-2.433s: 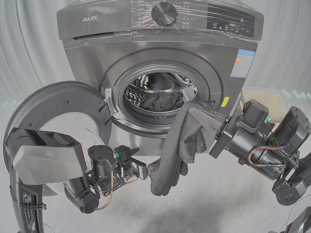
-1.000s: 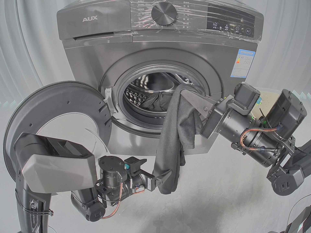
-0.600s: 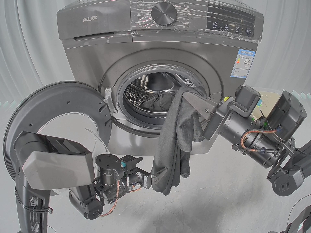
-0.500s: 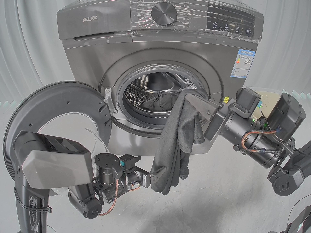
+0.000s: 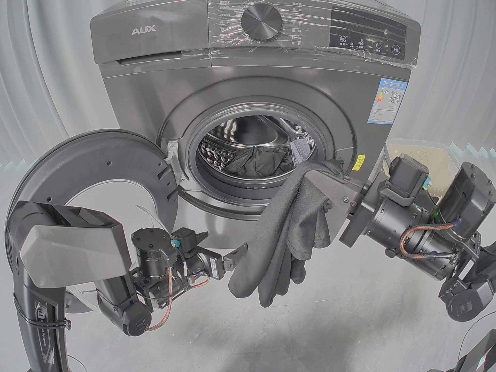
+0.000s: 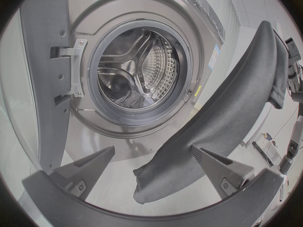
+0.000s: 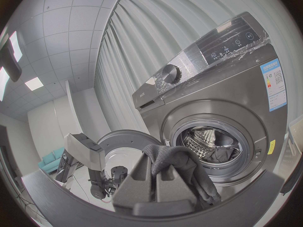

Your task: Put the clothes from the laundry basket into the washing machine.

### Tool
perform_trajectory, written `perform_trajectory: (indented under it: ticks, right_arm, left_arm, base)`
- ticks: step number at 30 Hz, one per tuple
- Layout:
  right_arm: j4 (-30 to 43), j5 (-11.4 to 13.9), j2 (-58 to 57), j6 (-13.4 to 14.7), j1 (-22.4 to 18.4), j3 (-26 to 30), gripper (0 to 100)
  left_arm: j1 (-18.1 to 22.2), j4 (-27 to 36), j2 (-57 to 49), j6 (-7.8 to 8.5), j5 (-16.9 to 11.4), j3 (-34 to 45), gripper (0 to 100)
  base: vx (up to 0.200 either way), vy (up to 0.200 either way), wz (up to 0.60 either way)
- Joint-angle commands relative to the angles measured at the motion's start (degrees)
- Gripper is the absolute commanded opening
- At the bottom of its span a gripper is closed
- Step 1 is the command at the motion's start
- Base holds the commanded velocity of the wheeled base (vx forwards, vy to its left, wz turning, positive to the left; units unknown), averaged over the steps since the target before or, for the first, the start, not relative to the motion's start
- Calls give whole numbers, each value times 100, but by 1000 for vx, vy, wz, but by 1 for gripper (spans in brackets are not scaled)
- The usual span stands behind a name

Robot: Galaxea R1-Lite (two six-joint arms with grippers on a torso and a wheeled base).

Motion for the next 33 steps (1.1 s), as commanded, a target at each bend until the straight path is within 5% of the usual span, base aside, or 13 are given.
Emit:
perform_trajectory:
  ticks: [1, 20, 25, 33]
  right_arm:
    - [8, 11, -202, 4, 26, 8, 0]
    - [78, -95, -193, 12, -88, 34, 0]
    - [78, -657, 202, 12, -79, -98, 0]
    - [16, -1035, 800, 21, -62, -423, 0]
  left_arm:
    - [35, -3, 163, 5, 5, -116, 100]
    - [255, -3, -13, 22, -39, -116, 100]
    - [158, -3, -409, 14, -57, -2, 100]
    - [-307, -3, -1191, 5, -215, 148, 100]
  base:
    - [0, 0, 0]
    - [0, 0, 0]
    - [0, 0, 0]
    - [0, 0, 0]
